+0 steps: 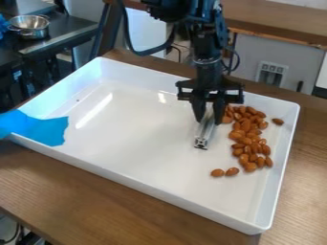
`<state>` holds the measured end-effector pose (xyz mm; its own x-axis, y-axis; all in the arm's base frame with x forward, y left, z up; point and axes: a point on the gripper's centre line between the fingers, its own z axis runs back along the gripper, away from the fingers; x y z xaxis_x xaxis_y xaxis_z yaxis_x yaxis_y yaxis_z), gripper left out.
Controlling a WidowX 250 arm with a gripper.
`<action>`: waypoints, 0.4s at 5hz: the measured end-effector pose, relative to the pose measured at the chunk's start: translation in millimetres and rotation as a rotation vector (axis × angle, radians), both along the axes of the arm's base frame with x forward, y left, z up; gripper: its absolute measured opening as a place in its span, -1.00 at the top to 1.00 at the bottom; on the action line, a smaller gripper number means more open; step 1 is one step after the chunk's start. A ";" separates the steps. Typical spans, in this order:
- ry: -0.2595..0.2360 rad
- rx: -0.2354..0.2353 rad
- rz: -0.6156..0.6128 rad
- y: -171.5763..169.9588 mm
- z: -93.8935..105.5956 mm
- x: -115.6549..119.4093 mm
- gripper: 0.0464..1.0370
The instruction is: Sweep into pile
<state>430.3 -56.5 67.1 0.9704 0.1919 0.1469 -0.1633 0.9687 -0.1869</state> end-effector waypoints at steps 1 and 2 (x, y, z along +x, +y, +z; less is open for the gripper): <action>0.004 -0.023 -0.029 -16.1 2.8 -1.3 0.36; -0.006 -0.039 -0.034 -22.3 2.9 -1.8 0.36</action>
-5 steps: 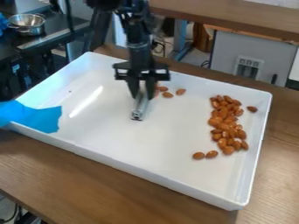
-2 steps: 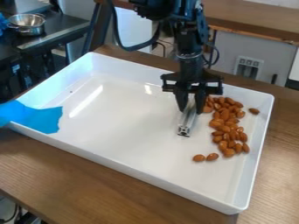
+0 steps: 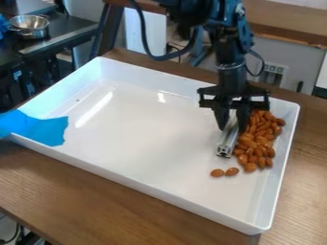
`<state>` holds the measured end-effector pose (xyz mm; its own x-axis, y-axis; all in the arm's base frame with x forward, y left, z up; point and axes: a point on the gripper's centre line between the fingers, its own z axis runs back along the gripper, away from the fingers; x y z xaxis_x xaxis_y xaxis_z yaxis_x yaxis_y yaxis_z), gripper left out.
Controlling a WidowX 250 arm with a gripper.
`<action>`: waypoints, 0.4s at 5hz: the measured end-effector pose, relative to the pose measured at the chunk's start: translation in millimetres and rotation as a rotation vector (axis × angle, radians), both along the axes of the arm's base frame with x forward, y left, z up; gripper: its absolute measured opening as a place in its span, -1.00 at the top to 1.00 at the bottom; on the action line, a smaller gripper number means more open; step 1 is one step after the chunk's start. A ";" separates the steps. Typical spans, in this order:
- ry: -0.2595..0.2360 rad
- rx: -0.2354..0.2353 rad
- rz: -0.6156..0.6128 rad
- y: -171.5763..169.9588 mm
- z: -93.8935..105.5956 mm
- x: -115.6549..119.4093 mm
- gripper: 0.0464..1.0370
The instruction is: Sweep into pile
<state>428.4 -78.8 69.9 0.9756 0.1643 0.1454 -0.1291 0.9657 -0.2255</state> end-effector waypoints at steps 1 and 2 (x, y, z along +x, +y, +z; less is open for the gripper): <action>-0.066 -0.023 0.116 36.6 18.8 -10.5 0.36; -0.122 -0.056 0.295 77.9 45.0 -34.9 0.36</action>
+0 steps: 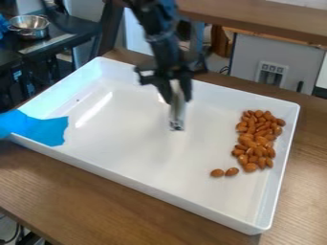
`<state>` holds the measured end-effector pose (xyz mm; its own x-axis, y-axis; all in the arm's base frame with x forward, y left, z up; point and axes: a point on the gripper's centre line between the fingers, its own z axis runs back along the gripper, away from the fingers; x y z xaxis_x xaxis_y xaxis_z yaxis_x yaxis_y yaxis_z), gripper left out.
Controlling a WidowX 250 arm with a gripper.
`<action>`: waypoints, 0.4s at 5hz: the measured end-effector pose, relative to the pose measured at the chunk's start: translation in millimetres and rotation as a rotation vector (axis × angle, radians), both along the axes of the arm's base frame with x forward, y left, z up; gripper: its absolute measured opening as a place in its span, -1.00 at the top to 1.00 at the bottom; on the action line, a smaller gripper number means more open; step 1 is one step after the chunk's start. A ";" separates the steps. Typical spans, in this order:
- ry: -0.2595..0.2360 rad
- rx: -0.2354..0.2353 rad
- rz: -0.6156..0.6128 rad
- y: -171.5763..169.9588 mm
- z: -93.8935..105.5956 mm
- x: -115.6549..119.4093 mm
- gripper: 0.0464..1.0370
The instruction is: Sweep into pile
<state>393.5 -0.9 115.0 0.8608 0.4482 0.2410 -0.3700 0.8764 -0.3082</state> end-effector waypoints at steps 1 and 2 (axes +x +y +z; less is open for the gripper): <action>0.045 0.016 0.206 10.3 3.9 -30.9 0.36; 0.132 0.030 0.377 0.6 -10.0 -50.2 0.36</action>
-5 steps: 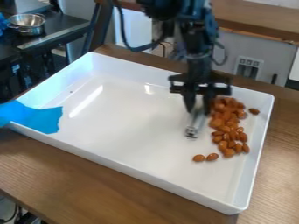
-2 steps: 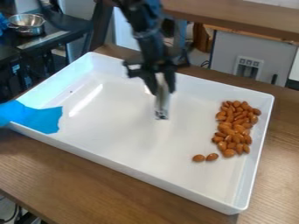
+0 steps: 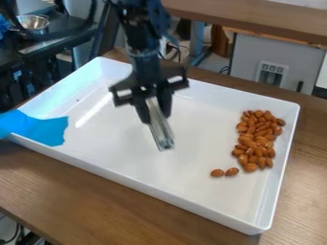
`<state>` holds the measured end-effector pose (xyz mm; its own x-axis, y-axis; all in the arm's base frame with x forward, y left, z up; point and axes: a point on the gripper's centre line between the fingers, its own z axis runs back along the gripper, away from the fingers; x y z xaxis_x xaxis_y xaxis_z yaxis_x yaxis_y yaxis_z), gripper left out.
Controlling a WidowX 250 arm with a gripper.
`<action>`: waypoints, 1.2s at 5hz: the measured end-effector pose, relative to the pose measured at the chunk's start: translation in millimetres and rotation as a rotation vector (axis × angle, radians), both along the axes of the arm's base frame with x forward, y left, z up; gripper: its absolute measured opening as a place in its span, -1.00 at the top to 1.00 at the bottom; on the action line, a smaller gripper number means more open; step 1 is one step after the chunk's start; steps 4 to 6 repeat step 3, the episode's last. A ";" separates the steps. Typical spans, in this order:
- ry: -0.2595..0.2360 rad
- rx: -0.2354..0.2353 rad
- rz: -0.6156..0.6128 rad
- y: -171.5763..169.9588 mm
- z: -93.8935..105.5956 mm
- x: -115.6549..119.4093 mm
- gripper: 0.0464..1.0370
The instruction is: Sweep into pile
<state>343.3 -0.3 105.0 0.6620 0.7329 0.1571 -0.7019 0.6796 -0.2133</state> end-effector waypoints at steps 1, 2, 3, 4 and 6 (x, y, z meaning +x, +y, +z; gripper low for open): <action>0.033 -0.024 0.056 -31.9 -22.6 -17.5 0.36; 0.008 -0.057 0.113 -49.5 -30.7 -20.3 0.36; -0.015 -0.083 0.136 -65.2 -37.0 -16.6 0.36; -0.015 -0.083 0.136 -65.2 -37.0 -16.6 0.36; -0.015 -0.083 0.136 -65.2 -37.0 -16.6 0.36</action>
